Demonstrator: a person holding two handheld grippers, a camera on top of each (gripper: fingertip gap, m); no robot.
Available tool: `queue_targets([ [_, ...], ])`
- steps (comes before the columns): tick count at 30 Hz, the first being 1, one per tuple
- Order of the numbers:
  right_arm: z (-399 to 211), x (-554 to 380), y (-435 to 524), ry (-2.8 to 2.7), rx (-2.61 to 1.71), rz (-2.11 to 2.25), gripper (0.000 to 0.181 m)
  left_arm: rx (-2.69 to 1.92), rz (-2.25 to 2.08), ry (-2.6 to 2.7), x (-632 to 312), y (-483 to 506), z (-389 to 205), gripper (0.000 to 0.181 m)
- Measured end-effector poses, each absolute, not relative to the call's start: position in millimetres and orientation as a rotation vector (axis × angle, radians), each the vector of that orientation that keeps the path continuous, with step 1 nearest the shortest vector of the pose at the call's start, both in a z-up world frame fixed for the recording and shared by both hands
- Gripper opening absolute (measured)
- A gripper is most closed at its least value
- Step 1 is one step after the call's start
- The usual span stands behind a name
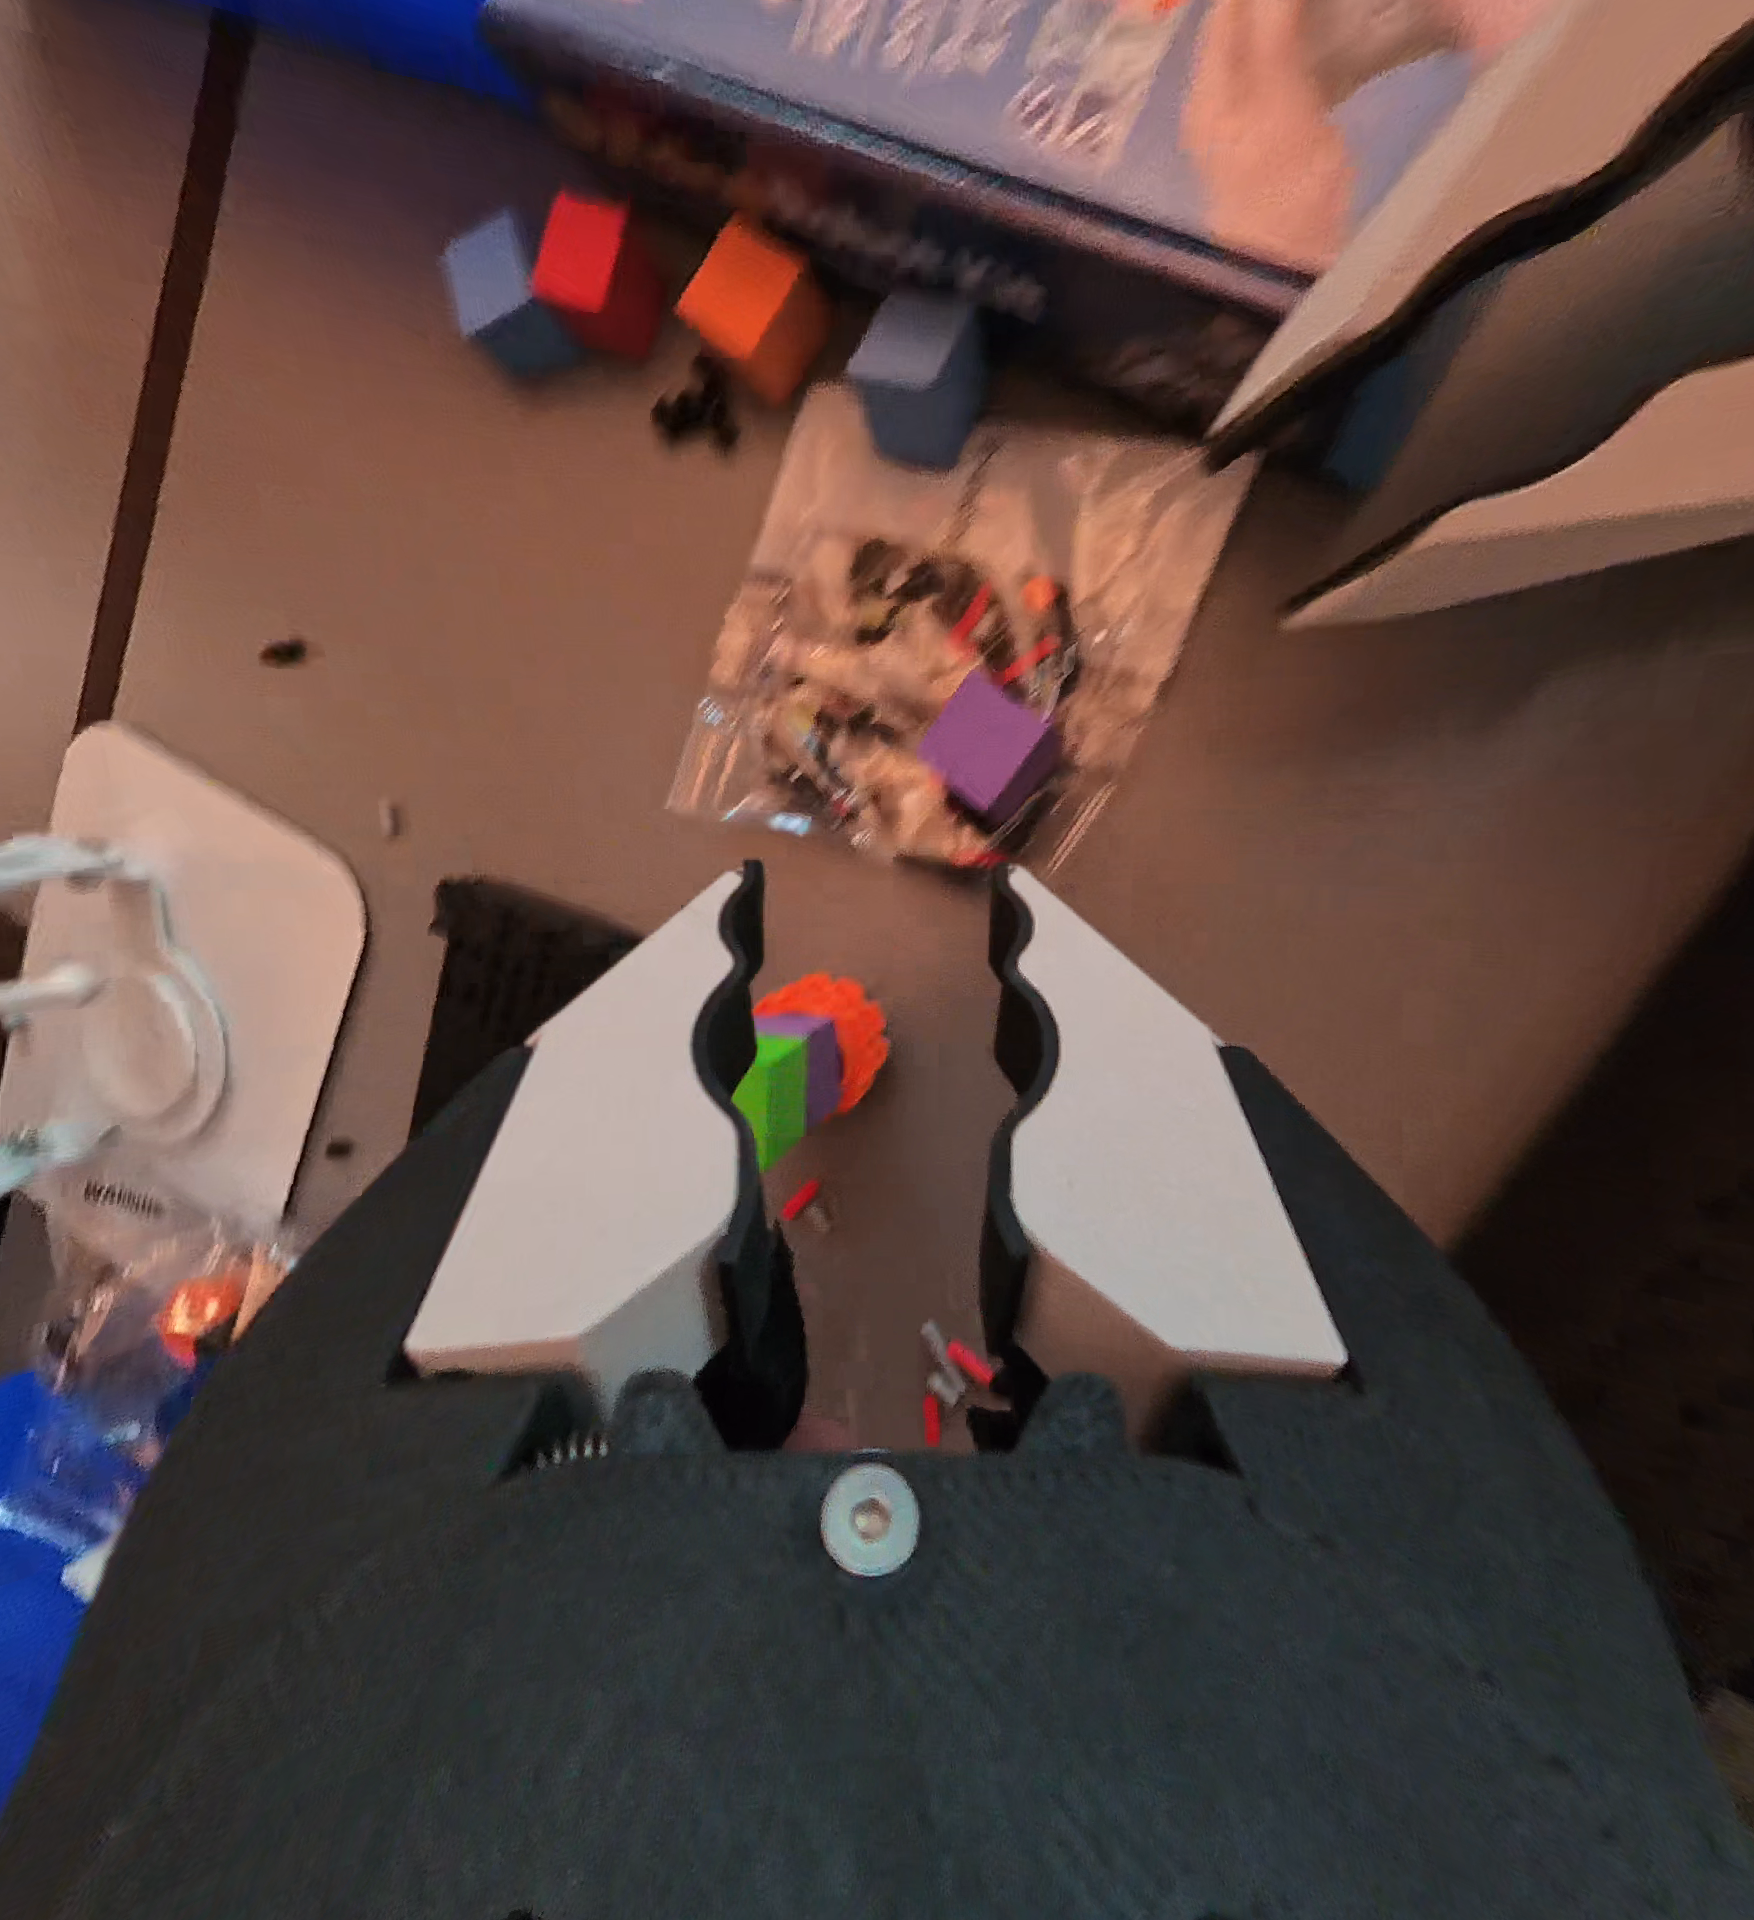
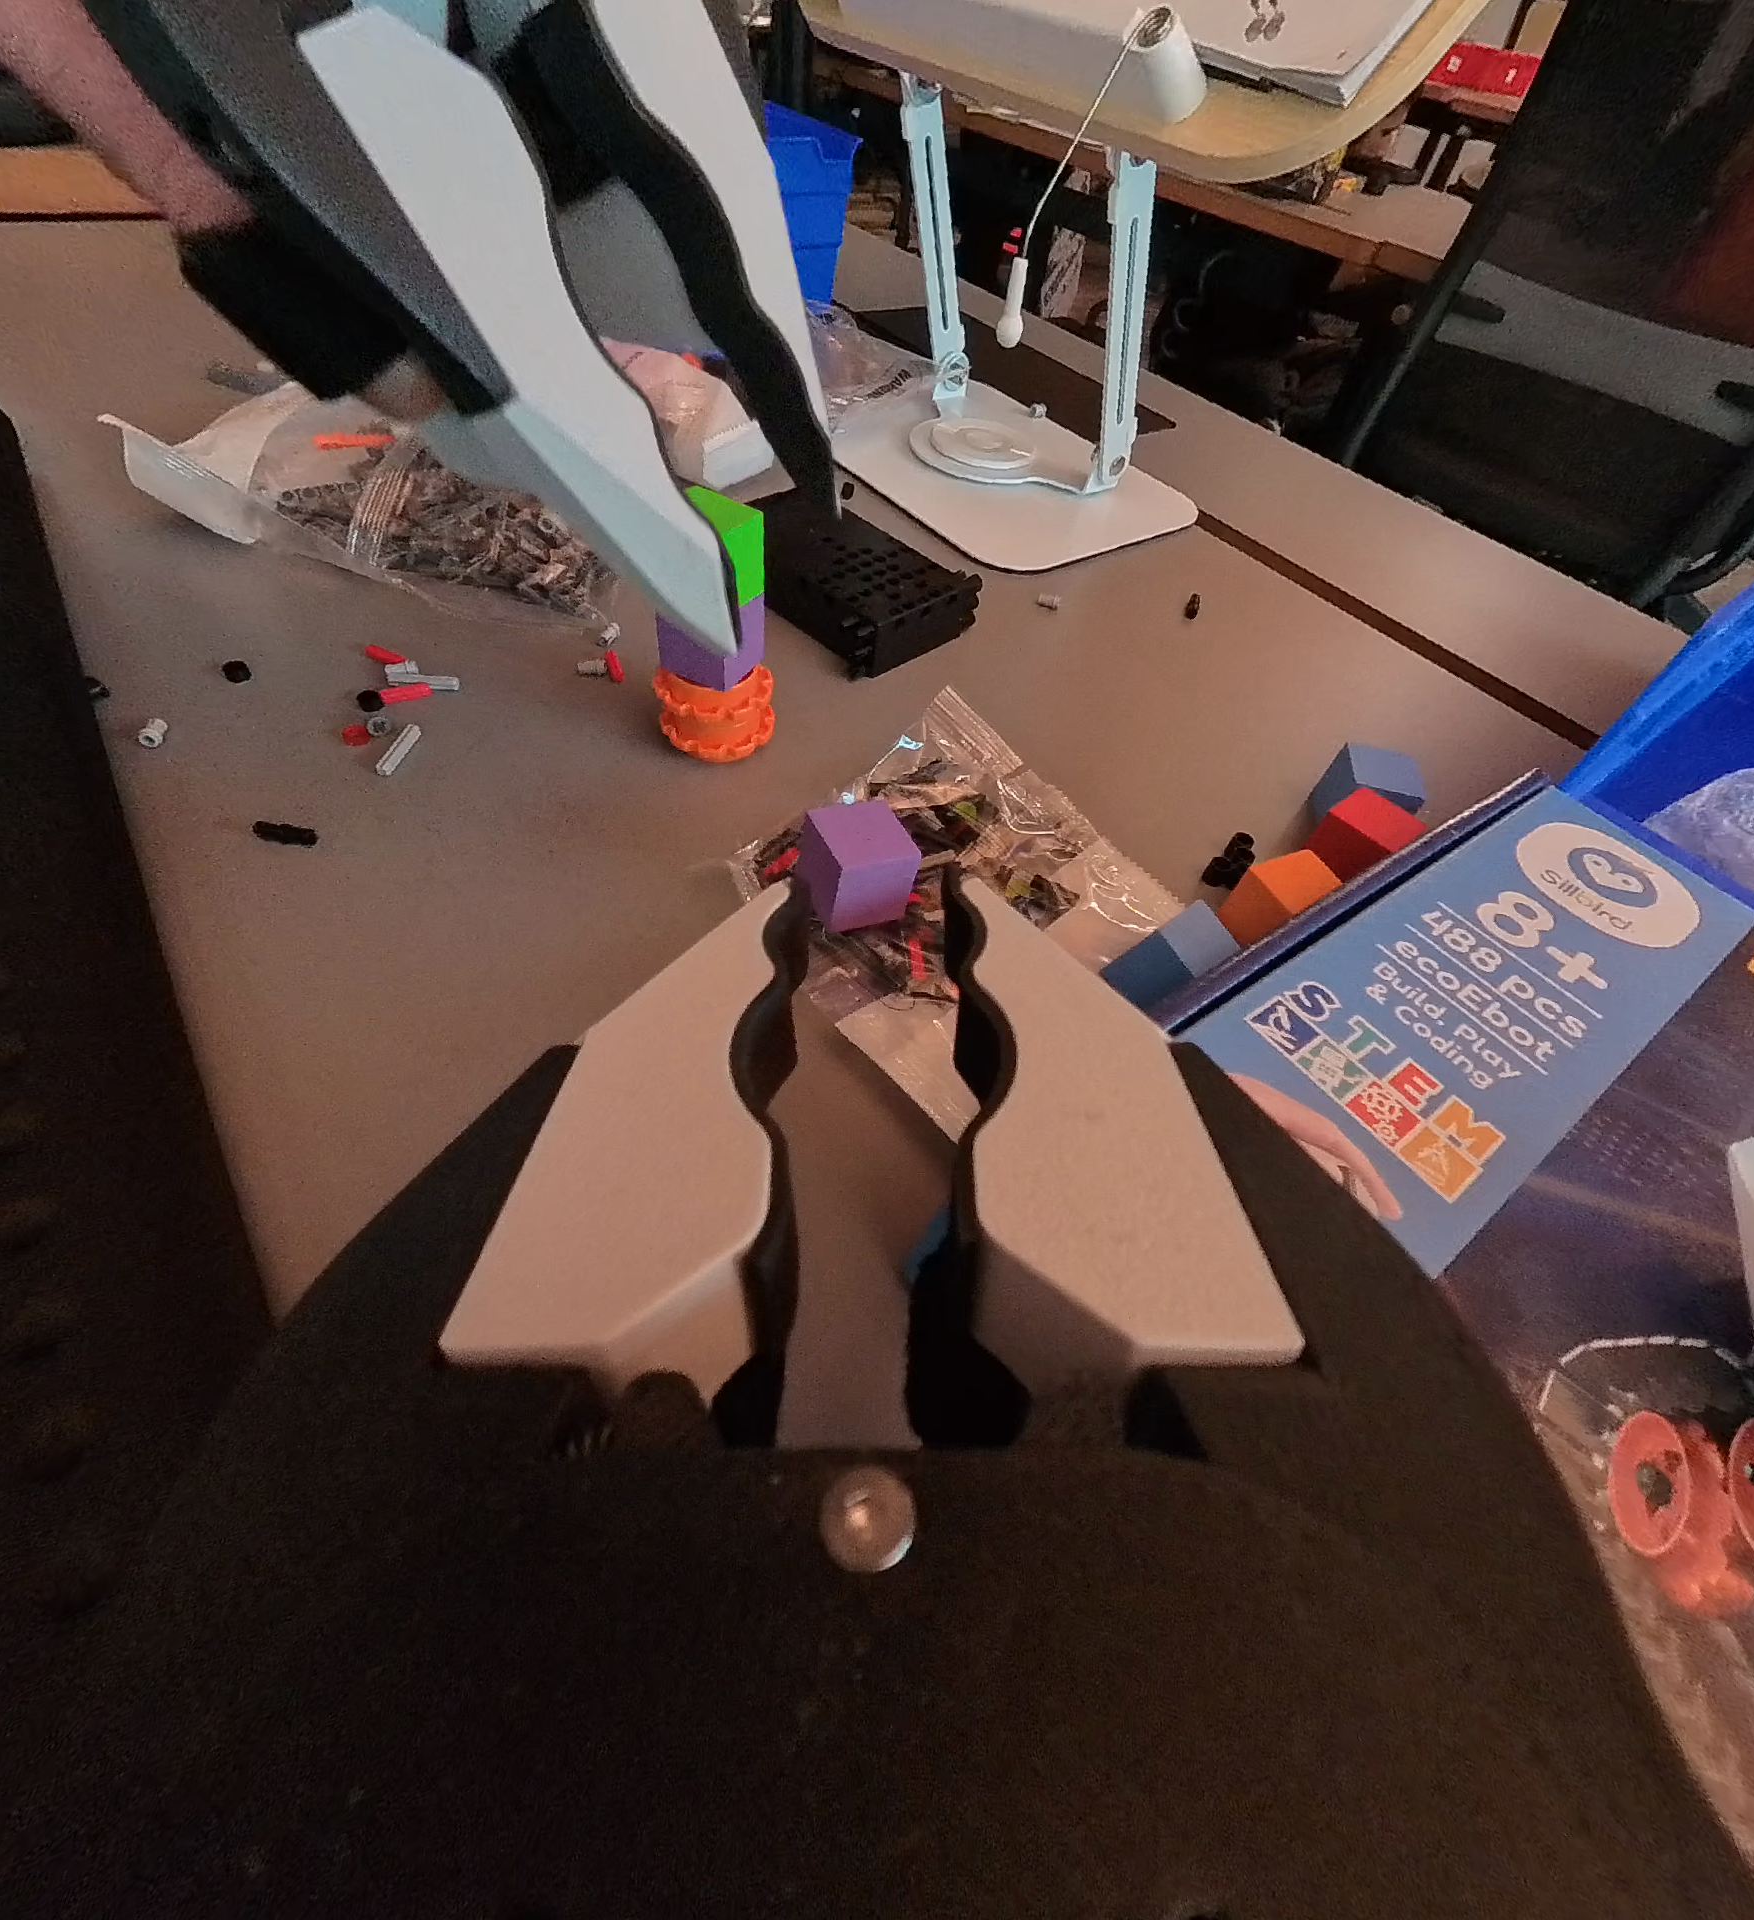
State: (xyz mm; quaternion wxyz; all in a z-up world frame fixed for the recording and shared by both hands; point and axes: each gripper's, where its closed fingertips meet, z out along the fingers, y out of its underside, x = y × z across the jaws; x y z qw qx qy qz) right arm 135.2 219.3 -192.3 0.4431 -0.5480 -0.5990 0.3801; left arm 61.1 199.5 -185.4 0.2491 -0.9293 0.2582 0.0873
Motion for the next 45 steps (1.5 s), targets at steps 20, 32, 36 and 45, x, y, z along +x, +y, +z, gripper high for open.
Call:
queue_targets([
  [20,-192.5,135.7,221.1,-1.48,-1.367,0.947,0.024,-2.63,0.367,0.942,70.4,221.0,-233.2,0.03],
  [32,-191.8,135.6,219.8,-1.482,-1.362,0.95,0.024,-2.676,0.481,0.627,0.9,171.1,-159.0,0.03],
  [36,-192.6,135.4,219.9,-1.484,-1.364,0.947,0.024,-2.692,0.493,0.638,0.0,167.6,-164.8,0.03],
  [45,-193.3,135.2,219.3,-1.488,-1.365,0.949,0.024,-2.706,0.498,0.614,-6.4,170.8,-180.4,0.032],
])
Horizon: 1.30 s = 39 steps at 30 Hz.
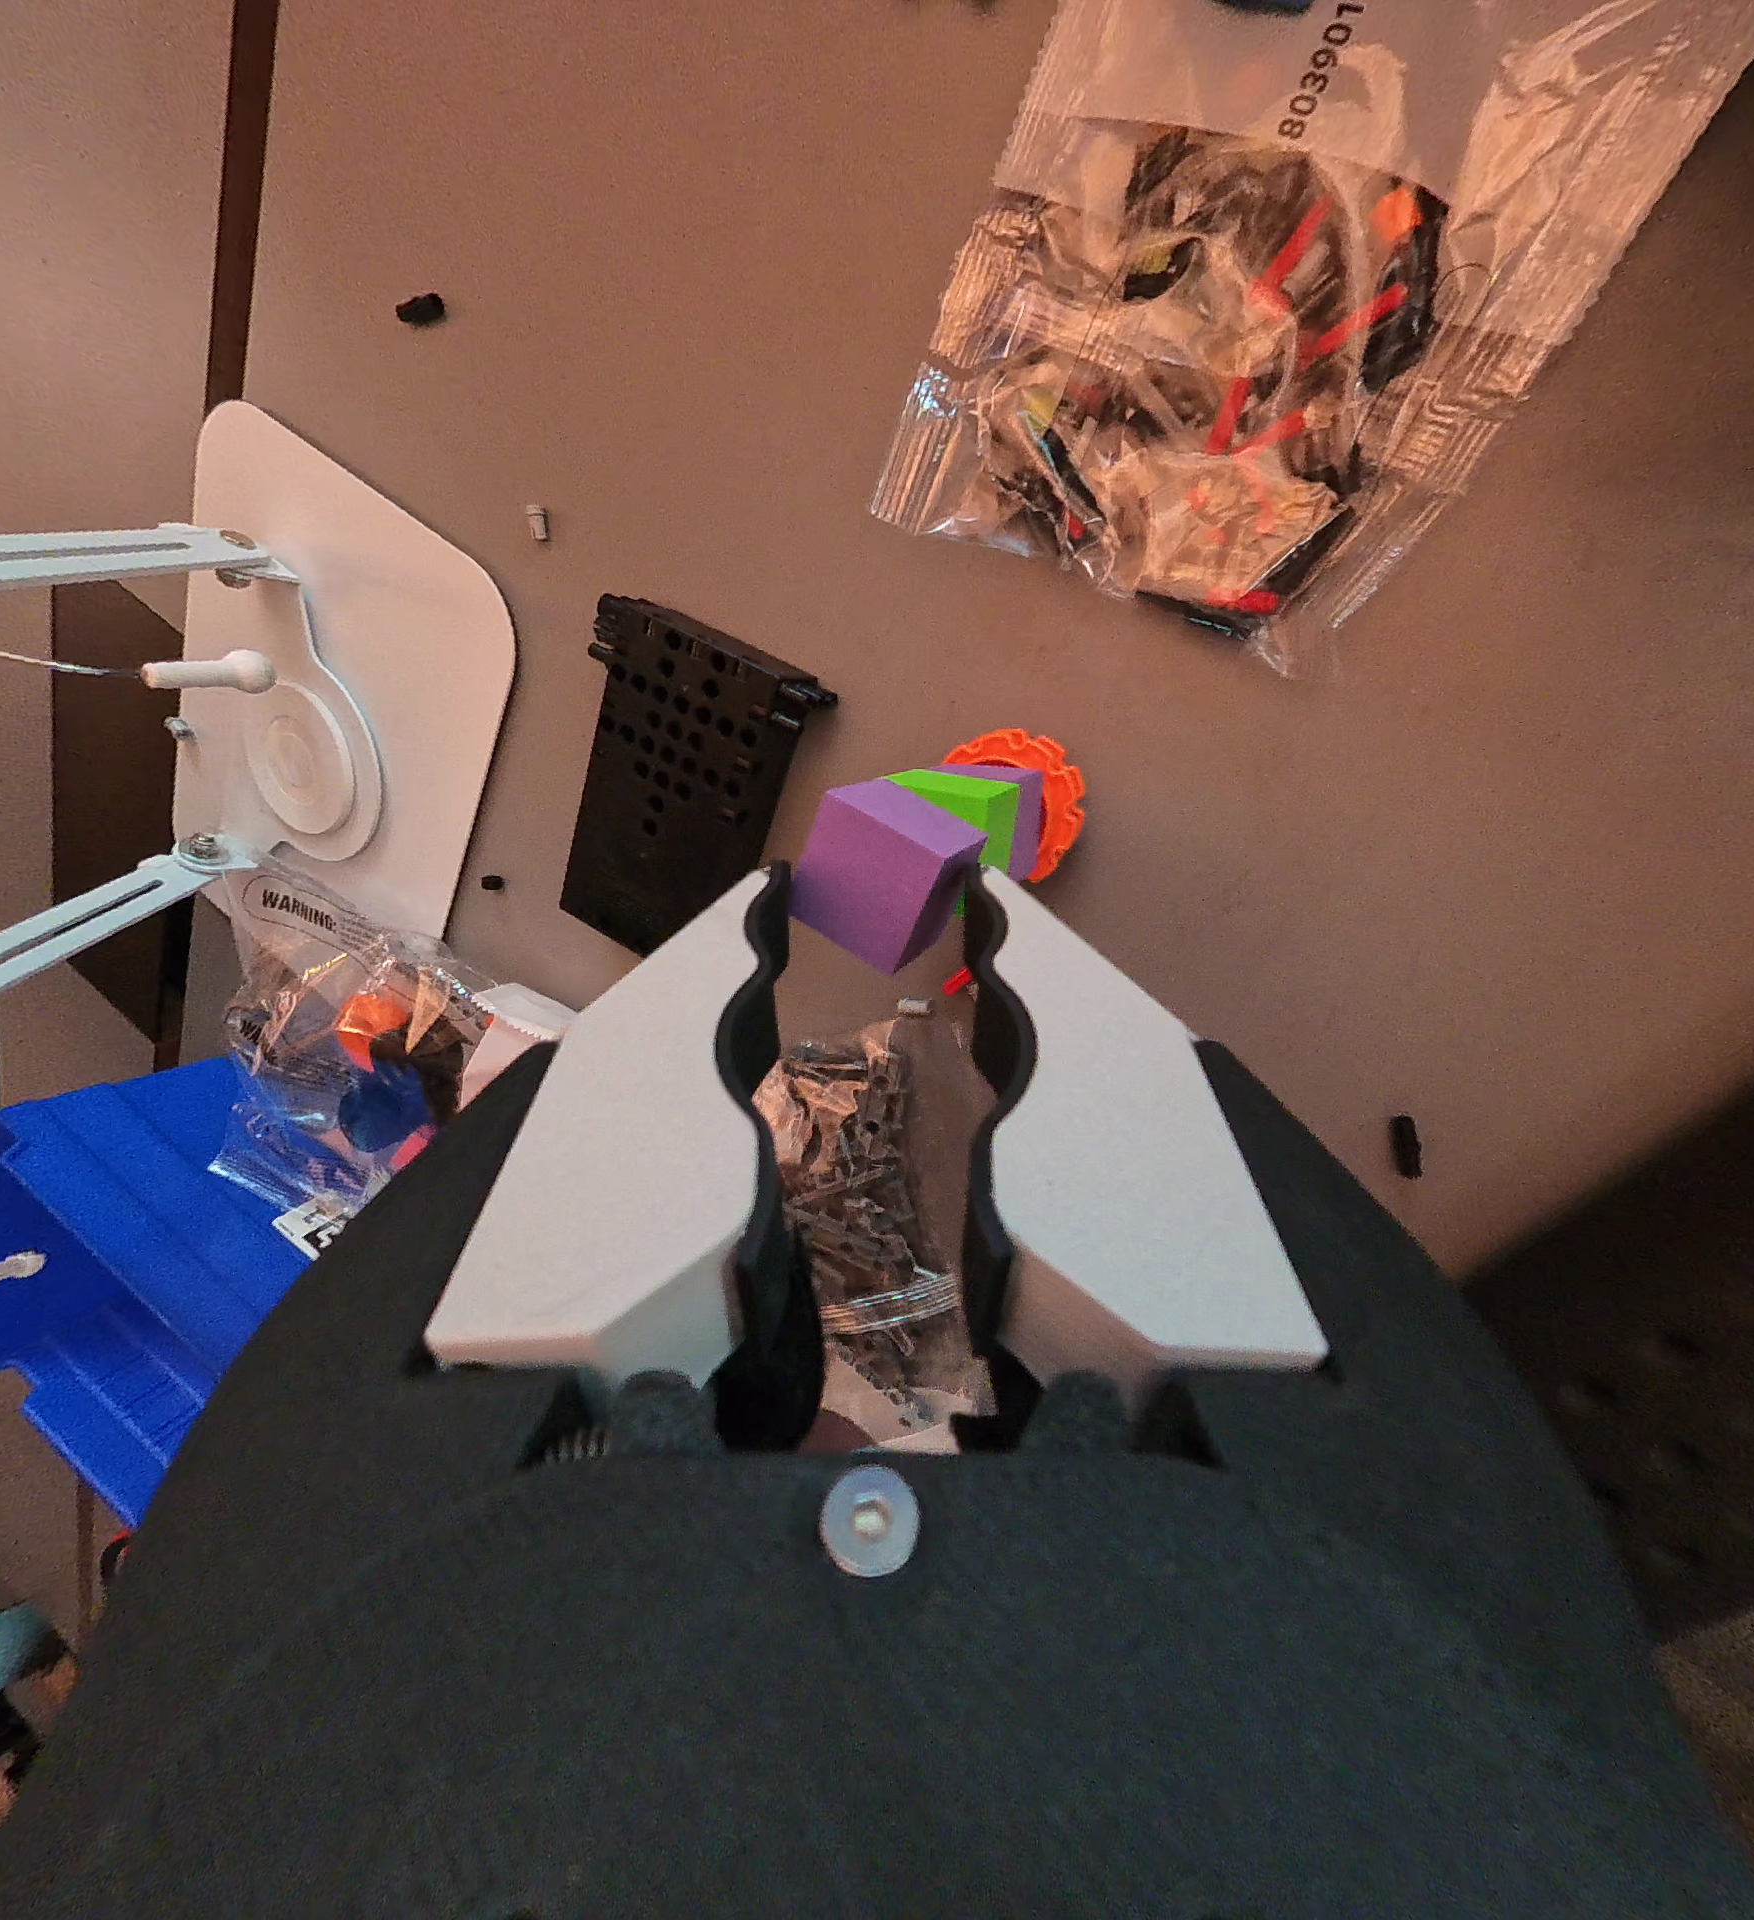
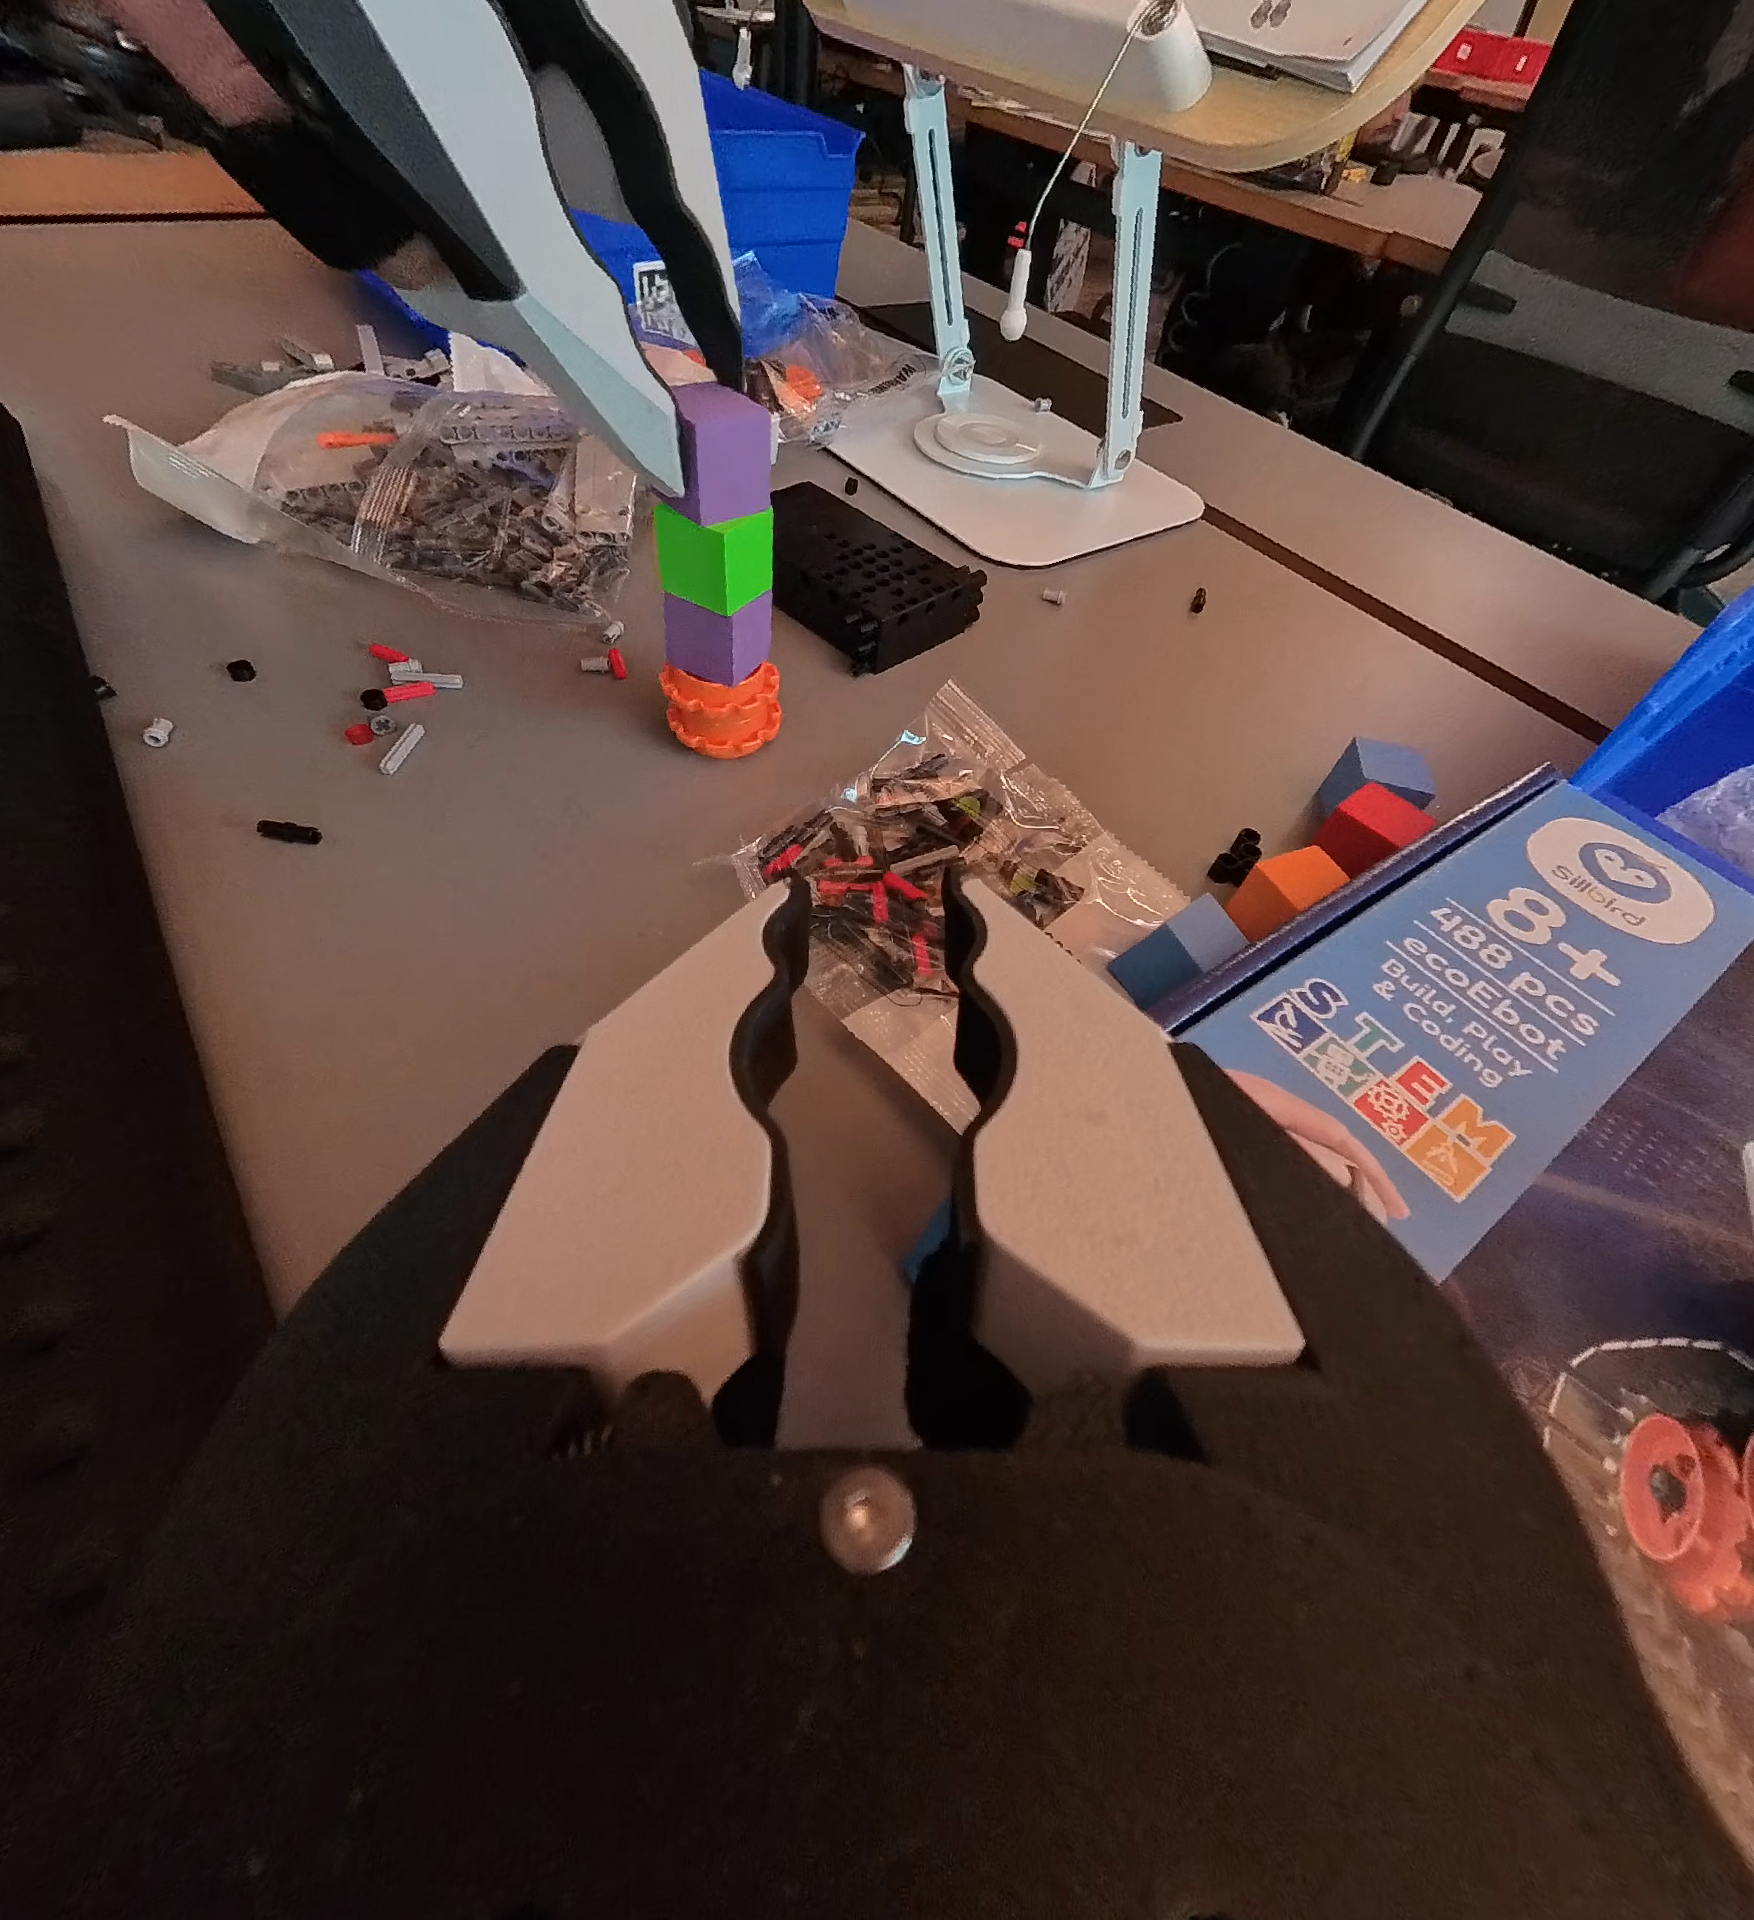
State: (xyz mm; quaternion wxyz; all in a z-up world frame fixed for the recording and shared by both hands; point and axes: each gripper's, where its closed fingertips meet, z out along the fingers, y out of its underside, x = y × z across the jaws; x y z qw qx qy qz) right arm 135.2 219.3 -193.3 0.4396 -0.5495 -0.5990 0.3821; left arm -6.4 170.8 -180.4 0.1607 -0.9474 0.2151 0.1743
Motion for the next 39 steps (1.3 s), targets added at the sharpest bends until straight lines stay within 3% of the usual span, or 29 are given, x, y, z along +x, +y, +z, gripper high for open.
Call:
queue_targets([
  [3,-193.2,135.1,219.0,-1.489,-1.364,0.949,0.024,-2.692,0.474,0.636,-5.2,169.8,-175.7,0.042],
  [9,-193.8,134.6,217.9,-1.495,-1.363,0.95,0.024,-2.703,0.37,0.784,0.5,169.2,-168.0,0.045],
  [17,-193.5,135.0,219.1,-1.489,-1.365,0.951,0.024,-2.785,0.319,0.822,-3.6,170.3,-178.5,0.027],
  [39,-190.0,135.8,218.0,-1.48,-1.357,0.968,0.024,-2.893,0.333,0.445,2.3,172.6,-178.0,0.026],
])
